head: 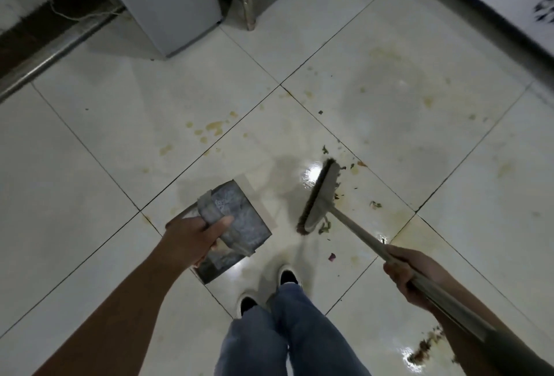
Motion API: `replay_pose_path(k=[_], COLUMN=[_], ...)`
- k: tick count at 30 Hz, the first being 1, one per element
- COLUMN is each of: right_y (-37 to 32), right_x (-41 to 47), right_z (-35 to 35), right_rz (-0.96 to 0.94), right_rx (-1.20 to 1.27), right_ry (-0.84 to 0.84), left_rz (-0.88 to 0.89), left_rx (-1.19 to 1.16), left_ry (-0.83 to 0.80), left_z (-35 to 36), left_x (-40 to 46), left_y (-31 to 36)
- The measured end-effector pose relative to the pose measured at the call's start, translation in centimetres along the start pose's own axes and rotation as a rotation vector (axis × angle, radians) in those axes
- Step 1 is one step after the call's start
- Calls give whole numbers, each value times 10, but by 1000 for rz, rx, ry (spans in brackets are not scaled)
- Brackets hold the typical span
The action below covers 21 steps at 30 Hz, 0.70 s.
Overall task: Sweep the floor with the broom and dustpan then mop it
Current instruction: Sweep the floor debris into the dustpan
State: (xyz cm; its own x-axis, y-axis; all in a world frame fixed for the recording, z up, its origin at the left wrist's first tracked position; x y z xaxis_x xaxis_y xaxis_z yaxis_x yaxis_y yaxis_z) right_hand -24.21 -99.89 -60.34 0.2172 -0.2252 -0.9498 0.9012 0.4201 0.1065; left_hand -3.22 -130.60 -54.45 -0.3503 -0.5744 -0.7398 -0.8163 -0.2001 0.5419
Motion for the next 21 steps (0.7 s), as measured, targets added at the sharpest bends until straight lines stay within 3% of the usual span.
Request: replay_pose_path(k=[9, 13, 18, 21], right_y=[-72, -94, -53, -32], right_x=[53, 75, 44, 18], right_z=[115, 123, 56, 42], right_rz=[-165, -213, -227, -139], right_rx=[81, 208, 376, 309], right_ry=[-215, -232, -43, 24], left_rz=[20, 42, 35, 3], left_rx=[-7, 20, -2, -5], left_ry=[-35, -40, -116, -127], left_z=[2, -13, -19, -23], left_x=[36, 59, 73, 80], left_y=[16, 30, 49, 59])
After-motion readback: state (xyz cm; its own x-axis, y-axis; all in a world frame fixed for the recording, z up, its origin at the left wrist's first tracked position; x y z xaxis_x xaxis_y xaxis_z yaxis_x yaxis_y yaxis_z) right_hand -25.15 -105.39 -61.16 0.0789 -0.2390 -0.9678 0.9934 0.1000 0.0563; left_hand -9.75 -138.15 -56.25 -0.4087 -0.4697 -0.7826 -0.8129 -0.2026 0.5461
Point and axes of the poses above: each hand's wrist, its own x-axis towards the middle knuckle, its own z-axis out of the palm, y = z × x, the point moved 8 cm from there along x, towards the middle knuckle, and after that the axes turned 14 degrees about -x, right-handed, at the moved point
